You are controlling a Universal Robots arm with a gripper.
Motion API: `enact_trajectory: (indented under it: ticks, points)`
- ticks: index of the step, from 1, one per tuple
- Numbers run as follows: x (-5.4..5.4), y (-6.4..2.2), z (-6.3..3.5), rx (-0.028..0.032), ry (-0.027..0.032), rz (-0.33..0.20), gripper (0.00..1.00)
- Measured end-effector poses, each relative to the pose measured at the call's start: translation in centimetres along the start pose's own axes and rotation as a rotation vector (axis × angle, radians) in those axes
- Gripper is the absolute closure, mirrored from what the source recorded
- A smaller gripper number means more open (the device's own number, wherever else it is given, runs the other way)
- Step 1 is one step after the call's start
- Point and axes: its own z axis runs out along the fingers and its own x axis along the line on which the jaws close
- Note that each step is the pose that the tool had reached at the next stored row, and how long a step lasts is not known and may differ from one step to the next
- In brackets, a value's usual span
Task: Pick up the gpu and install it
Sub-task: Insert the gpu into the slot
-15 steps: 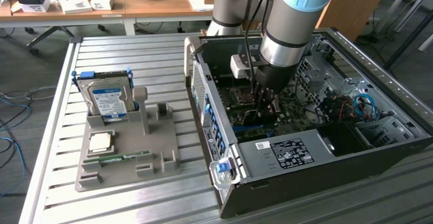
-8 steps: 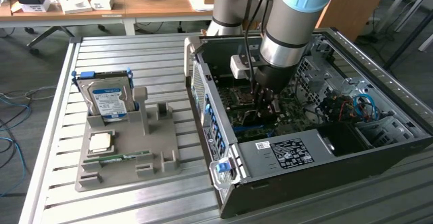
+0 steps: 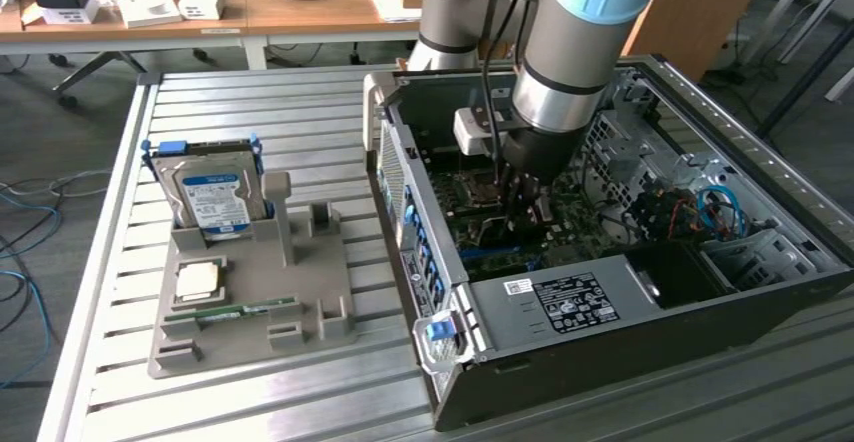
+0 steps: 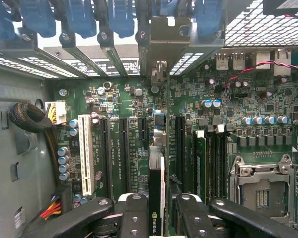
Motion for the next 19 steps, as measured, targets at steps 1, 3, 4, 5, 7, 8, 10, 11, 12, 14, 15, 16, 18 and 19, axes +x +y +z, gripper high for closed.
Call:
enact_trajectory:
  ticks: [1, 3, 4, 5, 7, 8, 10, 11, 12, 14, 15, 16, 18, 19]
  points:
    - [-0.01, 0.0, 0.06, 0.0001, -0.0003, 0.0, 0.74]
    - [0.0, 0.0, 0.07, 0.0, 0.0, 0.0, 0.74]
    - [0.0, 0.0, 0.08, 0.0, 0.0, 0.0, 0.74]
    - [0.0, 0.0, 0.08, 0.0, -0.0001, 0.0, 0.74]
    - [0.0, 0.01, 0.08, 0.0001, -0.0001, 0.0, 0.74]
    - [0.0, 0.05, 0.09, 0.0002, -0.0002, 0.0, 0.74]
    - [0.0, 0.07, 0.09, 0.0001, -0.0002, 0.0, 0.74]
    - [0.0, 0.07, 0.08, 0.0001, -0.0001, 0.0, 0.74]
    - [0.01, 0.07, 0.08, 0.0, -0.0001, 0.0, 0.74]
    - [0.0, 0.08, 0.08, 0.0, -0.0001, 0.0, 0.74]
    - [0.0, 0.08, 0.08, 0.0, -0.0001, 0.0, 0.74]
    - [0.0, 0.08, 0.08, 0.0001, -0.0001, 0.0, 0.74]
    - [0.0, 0.08, 0.09, 0.0, -0.0002, 0.0, 0.74]
    - [-0.01, 0.08, 0.08, 0.0, -0.0001, 0.0, 0.74]
